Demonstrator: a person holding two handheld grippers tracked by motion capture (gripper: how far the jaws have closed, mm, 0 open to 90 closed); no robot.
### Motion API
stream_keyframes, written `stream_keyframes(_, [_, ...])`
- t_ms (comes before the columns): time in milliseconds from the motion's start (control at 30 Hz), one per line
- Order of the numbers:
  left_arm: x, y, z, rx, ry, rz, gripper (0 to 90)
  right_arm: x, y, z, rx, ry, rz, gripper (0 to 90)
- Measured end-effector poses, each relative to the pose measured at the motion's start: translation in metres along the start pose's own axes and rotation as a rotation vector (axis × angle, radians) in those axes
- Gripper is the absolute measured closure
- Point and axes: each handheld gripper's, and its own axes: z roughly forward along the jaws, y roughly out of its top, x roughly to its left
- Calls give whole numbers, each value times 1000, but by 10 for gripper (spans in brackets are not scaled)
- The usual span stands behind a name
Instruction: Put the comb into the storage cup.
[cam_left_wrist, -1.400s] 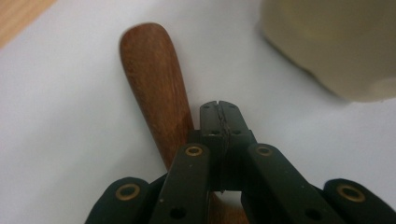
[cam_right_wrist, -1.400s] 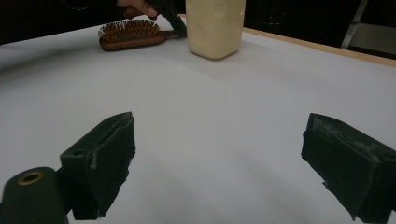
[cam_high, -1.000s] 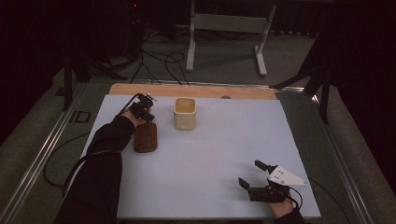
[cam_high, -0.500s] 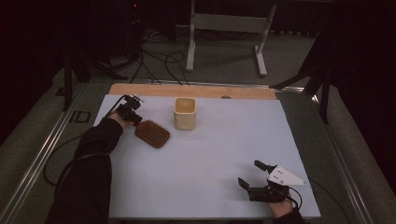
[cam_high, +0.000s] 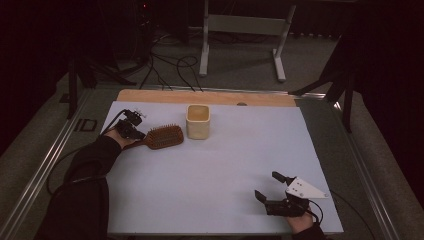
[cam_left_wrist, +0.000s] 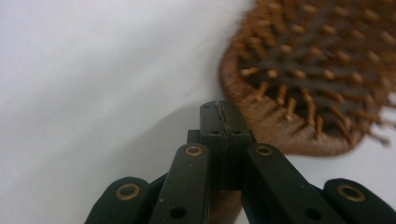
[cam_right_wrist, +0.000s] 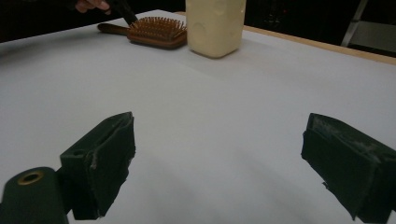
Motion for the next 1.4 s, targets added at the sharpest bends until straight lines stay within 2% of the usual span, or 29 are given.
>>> stream_keyframes(133, [-5, -6, -3, -3, -3, 5, 900, 0, 0, 0, 0, -2, 1, 95])
stream_keyframes(333, [-12, -19, -8, -2, -24, -10, 900, 1, 1, 0, 1, -4, 0, 95])
stream_keyframes(633, [-19, -23, -11, 1, -43, -4, 900, 1, 1, 0, -1, -6, 0, 95])
stream_keyframes(833, [-20, -25, -14, 2, -31, -13, 900, 1, 1, -1, -2, -9, 1, 95])
stream_keyframes(1100, [-17, -27, -31, -31, -28, -40, 900, 0, 1, -1, -5, -12, 6, 95])
stream_keyframes(1267, [-18, -27, -41, -39, -42, -52, 900, 0, 1, -1, -5, -12, 5, 95])
stream_keyframes(1400, [-20, -26, -48, -38, -35, -53, 900, 0, 1, -1, -6, -12, 7, 95])
